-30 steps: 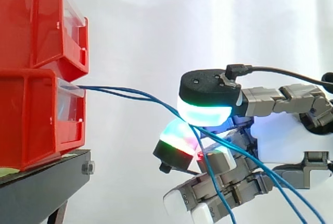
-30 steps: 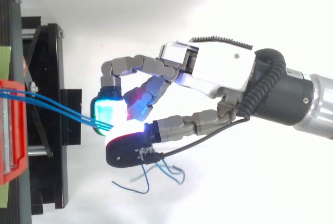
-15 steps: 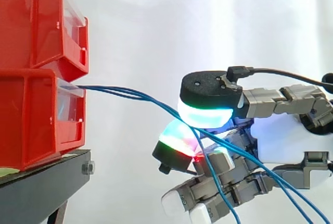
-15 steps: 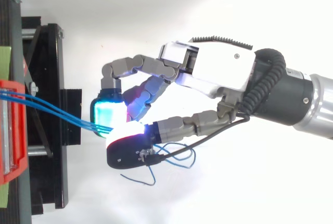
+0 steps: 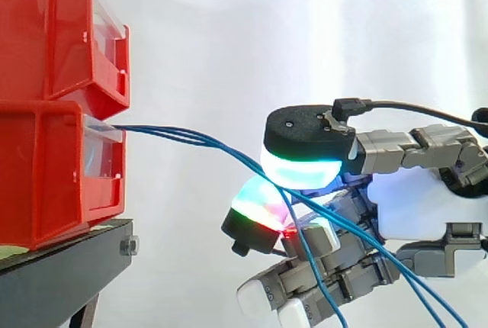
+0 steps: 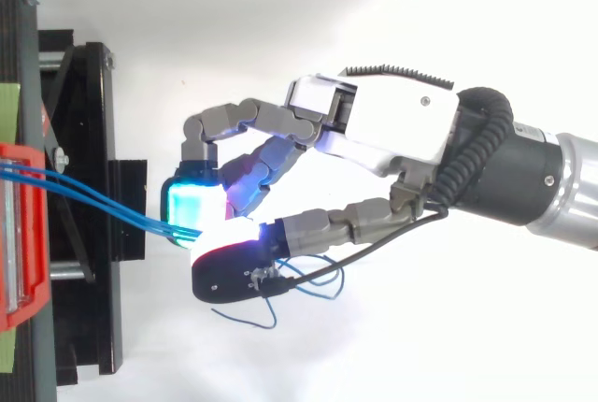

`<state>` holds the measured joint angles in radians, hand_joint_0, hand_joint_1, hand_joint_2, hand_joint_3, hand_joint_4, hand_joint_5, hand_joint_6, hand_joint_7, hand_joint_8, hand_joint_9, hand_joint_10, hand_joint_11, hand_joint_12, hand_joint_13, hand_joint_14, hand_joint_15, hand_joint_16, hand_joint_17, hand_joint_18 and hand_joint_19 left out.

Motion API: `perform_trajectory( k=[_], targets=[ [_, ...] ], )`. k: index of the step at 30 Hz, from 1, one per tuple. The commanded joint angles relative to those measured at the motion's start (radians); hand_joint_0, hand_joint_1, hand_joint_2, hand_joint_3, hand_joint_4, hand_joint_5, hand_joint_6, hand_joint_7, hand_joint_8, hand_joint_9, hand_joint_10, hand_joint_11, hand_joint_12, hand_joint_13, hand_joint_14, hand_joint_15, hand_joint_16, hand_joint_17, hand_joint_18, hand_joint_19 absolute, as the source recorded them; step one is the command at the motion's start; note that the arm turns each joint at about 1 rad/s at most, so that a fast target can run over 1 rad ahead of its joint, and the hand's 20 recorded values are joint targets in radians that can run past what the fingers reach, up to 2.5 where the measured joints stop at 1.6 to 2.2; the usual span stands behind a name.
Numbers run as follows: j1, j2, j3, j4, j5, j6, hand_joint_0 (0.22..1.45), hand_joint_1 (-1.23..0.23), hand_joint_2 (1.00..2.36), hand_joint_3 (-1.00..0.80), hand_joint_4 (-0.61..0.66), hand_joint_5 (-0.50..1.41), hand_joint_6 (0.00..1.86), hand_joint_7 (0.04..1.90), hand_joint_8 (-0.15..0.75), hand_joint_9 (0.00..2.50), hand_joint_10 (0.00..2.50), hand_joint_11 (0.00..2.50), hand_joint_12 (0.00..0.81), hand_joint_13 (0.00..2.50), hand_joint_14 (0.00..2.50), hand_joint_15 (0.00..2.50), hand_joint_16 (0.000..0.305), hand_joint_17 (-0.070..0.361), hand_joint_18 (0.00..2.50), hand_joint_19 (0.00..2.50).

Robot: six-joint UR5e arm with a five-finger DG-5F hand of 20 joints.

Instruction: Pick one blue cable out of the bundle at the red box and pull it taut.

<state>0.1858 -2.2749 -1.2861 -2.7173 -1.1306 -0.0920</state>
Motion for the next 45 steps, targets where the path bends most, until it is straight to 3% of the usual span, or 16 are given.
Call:
perform_trajectory(
  k=[1,8,13,14,17,25,34,45],
  targets=[
    [0.0,0.0,0.001,-0.001,0.0,0.0,0.63,-0.82,1.03,0.09,0.26,-0.1,0.6,1.31,0.358,1.04,0.02,1.17,0.466,0.73,0.01,0.27,0.062,0.139,0.73,0.3],
    [0.0,0.0,0.001,-0.001,0.0,0.003,0.66,-0.83,1.03,0.08,0.25,-0.09,0.54,1.43,0.36,1.02,0.02,1.16,0.455,0.71,0.01,0.27,0.06,0.135,0.72,0.3],
    [0.001,0.0,0.001,0.001,0.0,0.005,0.66,-0.84,1.03,0.08,0.23,-0.1,0.57,1.38,0.361,1.0,0.02,1.14,0.453,0.7,0.01,0.27,0.06,0.135,0.71,0.29],
    [0.0,0.0,0.001,0.001,0.0,0.005,0.64,-0.84,1.03,0.07,0.23,-0.1,0.56,1.35,0.318,0.97,0.02,0.95,0.443,0.69,0.01,0.24,0.059,0.134,0.7,0.29],
    [0.0,0.0,0.001,0.001,0.0,0.005,0.61,-0.84,1.03,0.04,0.23,-0.07,0.5,1.42,0.305,0.97,0.02,0.84,0.437,0.67,0.01,0.23,0.059,0.132,0.69,0.3],
    [0.0,0.0,0.001,0.001,0.003,0.006,0.57,-0.83,1.03,-0.13,0.24,-0.07,0.5,1.32,0.304,0.95,0.02,0.84,0.443,0.66,0.01,0.24,0.059,0.134,0.68,0.32],
    [0.0,0.0,0.001,0.002,0.003,0.006,0.53,-0.78,1.01,-0.4,0.25,-0.07,0.5,1.35,0.354,0.97,0.02,0.88,0.461,0.67,0.01,0.25,0.062,0.141,0.69,0.33],
    [0.003,0.0,0.001,0.001,0.003,0.006,0.53,-0.82,1.01,-0.42,0.23,-0.09,0.52,1.47,0.376,0.97,0.02,0.94,0.468,0.67,0.01,0.25,0.063,0.142,0.7,0.33]
  ],
)
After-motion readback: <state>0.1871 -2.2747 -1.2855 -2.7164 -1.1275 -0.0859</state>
